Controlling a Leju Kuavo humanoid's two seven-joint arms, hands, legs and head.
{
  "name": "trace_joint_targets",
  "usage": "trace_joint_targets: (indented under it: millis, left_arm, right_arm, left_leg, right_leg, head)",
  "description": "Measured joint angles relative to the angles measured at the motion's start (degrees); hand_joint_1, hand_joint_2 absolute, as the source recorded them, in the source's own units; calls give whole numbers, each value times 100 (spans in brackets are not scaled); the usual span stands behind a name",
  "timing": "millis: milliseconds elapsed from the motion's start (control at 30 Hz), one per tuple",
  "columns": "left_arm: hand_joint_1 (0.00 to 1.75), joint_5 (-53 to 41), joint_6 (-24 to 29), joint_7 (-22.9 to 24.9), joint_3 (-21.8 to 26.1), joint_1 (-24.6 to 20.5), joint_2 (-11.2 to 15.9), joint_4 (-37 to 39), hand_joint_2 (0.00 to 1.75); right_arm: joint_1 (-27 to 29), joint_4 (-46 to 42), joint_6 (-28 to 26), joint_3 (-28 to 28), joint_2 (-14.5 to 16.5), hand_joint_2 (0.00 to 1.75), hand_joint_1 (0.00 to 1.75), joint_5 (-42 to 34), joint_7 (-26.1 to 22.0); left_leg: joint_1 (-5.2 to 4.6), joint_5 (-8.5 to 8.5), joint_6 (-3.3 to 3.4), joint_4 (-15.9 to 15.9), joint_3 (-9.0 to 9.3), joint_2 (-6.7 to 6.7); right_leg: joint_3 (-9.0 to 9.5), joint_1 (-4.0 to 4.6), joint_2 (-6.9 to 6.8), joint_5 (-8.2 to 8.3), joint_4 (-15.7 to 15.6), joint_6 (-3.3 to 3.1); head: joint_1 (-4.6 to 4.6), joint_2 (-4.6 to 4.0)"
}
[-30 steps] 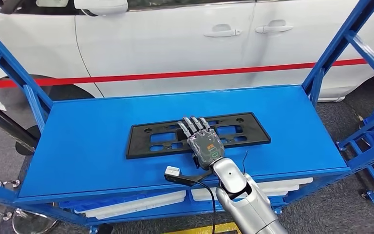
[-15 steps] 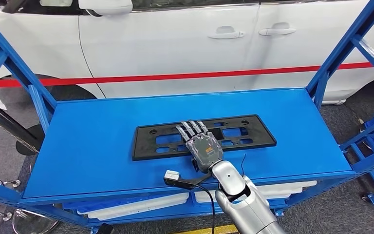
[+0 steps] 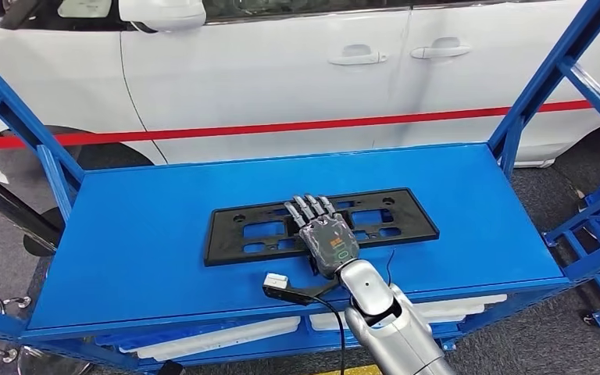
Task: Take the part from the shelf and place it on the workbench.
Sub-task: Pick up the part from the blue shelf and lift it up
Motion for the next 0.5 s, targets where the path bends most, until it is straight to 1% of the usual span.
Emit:
trace_joint_targets:
  millis: [33, 100, 133, 167, 200, 233, 267, 300, 333, 367, 400, 433, 467, 500]
  left_arm:
    - [0, -1, 4, 1, -3, 6, 0, 0, 0]
    - [0, -3, 17, 0, -17, 24, 0, 0, 0]
    - [0, -3, 25, -2, -28, 29, 0, 0, 0]
    - [0, -4, 34, -5, -40, 28, 0, 0, 0]
    - [0, -6, 42, -8, -51, 28, 0, 0, 0]
    - [0, -8, 49, -10, -60, 29, 0, 0, 0]
    - [0, -10, 54, -10, -70, 34, 0, 0, 0]
    - [0, -13, 58, -11, -82, 42, 0, 0, 0]
    - [0, -15, 62, -11, -94, 48, 0, 0, 0]
    - [0, -16, 64, -13, -107, 53, -1, 0, 0]
    - [0, -17, 66, -15, -117, 55, -2, 0, 0]
    - [0, -17, 66, -16, -126, 56, -7, 0, 0]
    - [0, -18, 67, -19, -132, 57, -11, 0, 0]
    - [0, -19, 71, -21, -136, 57, -15, 0, 0]
  right_arm:
    - [2, 0, -7, -4, 2, 175, 175, 0, -2]
    - [9, -6, -38, -26, 7, 175, 175, 0, -7]
    - [11, -11, -58, -41, 7, 175, 175, 0, -9]
    - [14, -17, -78, -59, 7, 175, 175, 0, -8]
    - [24, -21, -93, -77, 7, 175, 175, 0, -7]
    - [39, -22, -102, -93, 7, 175, 175, 0, -5]
    - [63, -22, -110, -111, 7, 175, 175, 0, -5]
    - [93, -22, -118, -133, 7, 175, 175, 0, -8]
    - [117, -26, -130, -157, 7, 175, 175, 0, -10]
    - [133, -37, -145, -180, 7, 175, 175, 0, -13]
    - [139, -54, -159, -199, 8, 175, 175, 0, -15]
    - [139, -72, -170, -217, 8, 175, 175, 0, -16]
    - [136, -90, -177, -229, 10, 175, 175, 0, -17]
    - [138, -101, -180, -238, 12, 175, 175, 0, -26]
  left_leg:
    - [-11, -27, 24, -34, 12, -6]
    - [-1, -9, 91, -59, 11, -10]
    - [7, 0, 130, -75, 19, -9]
    - [13, 10, 169, -92, 26, -6]
    - [14, 11, 196, -99, 29, -3]
    - [8, 7, 216, -98, 29, 1]
    - [0, 3, 226, -97, 29, 3]
    - [-8, 0, 231, -96, 31, 3]
    - [-15, -4, 235, -95, 36, 1]
    - [-24, -10, 237, -95, 47, -4]
    - [-31, -17, 235, -94, 63, -10]
    - [-45, -27, 228, -93, 76, -14]
    - [-56, -37, 215, -88, 81, -18]
    - [-62, -43, 197, -86, 80, -18]
  right_leg:
    - [-9, 11, 2, 0, 2, 28]
    - [-10, 1, 1, -18, 14, 77]
    - [-39, -8, -2, -80, 92, 102]
    - [-120, -16, -3, -199, 276, 126]
    - [-260, -24, -5, -366, 576, 146]
    - [-447, -24, -6, -544, 948, 160]
    - [-632, -25, -6, -680, 1308, 170]
    - [-764, -25, -6, -725, 1543, 173]
    - [-800, -24, -6, -656, 1574, 165]
    - [-720, -22, -6, -481, 1373, 145]
    - [-552, -14, -6, -251, 1005, 111]
    - [-361, 5, -6, -76, 611, 69]
    - [-209, 24, -8, 41, 284, 32]
    - [-125, 44, -8, 82, 96, 6]
  head:
    - [1, 0]
    - [1, 0]
    - [1, 1]
    - [1, 0]
    - [1, -1]
    - [1, 0]
    - [1, 0]
    - [1, 0]
    - [1, 0]
    - [1, 0]
    - [1, 0]
    - [1, 0]
    - [1, 1]
    - [1, 1]
